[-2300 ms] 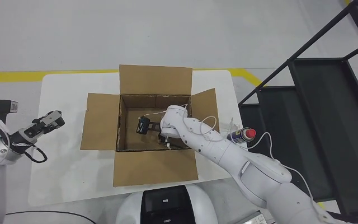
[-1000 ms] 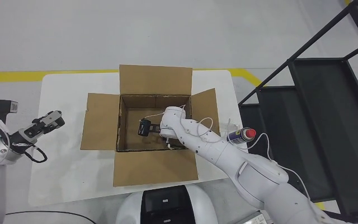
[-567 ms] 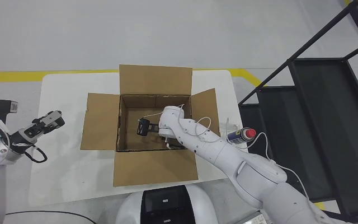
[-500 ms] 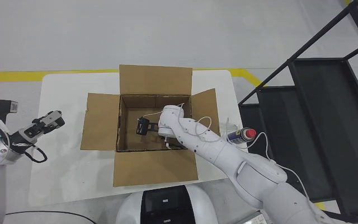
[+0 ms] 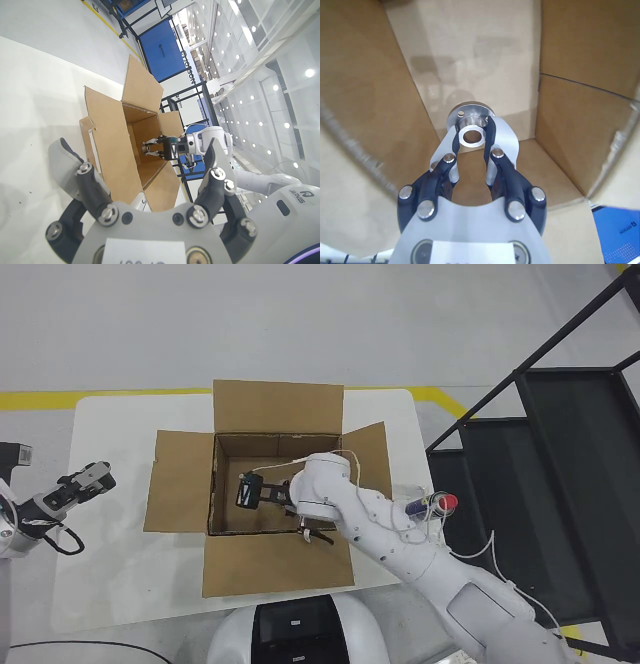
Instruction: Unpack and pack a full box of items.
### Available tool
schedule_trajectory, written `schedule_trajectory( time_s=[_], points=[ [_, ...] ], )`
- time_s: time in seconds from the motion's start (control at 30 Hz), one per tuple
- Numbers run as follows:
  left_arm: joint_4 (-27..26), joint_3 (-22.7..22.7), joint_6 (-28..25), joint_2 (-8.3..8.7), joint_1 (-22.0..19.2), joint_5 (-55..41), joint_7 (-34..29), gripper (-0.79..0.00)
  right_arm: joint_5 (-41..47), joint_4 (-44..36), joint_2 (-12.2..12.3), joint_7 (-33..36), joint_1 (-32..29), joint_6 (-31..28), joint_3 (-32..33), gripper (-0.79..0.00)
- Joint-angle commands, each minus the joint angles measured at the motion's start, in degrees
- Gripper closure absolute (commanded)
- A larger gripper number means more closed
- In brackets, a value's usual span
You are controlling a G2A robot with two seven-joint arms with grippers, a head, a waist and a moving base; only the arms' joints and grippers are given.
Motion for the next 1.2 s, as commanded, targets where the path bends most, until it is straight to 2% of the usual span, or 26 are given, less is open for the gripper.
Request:
schedule_trajectory(
  time_s=[0.0,0.2,0.33,0.6,0.67,1.17],
  points=[
    [0.0,0.0,0.0,0.0,0.0,0.0,0.0,-0.785,-0.71,-5.93,1.52,-0.05,-3.37,0.07,2.24,0.0],
    [0.0,0.0,0.0,0.0,0.0,0.0,0.0,-0.785,1.46,-20.26,5.85,-1.7,-12.68,-1.58,9.66,0.0],
    [0.0,0.0,0.0,0.0,0.0,0.0,0.0,-0.785,2.98,-26.75,8.34,-2.82,-19.02,-2.69,16.42,0.0],
    [0.0,0.0,0.0,0.0,0.0,0.0,0.0,-0.785,8.66,-34.97,10.9,-8.58,-30.98,-5.67,29.48,0.0],
    [0.0,0.0,0.0,0.0,0.0,0.0,0.0,-0.785,10.01,-35.3,11.11,-10.54,-31.98,-6.93,30.16,0.0],
    [0.0,0.0,0.0,0.0,0.0,0.0,0.0,-0.785,10.01,-35.3,11.11,-10.54,-31.98,-6.93,30.16,0.0]
  ],
)
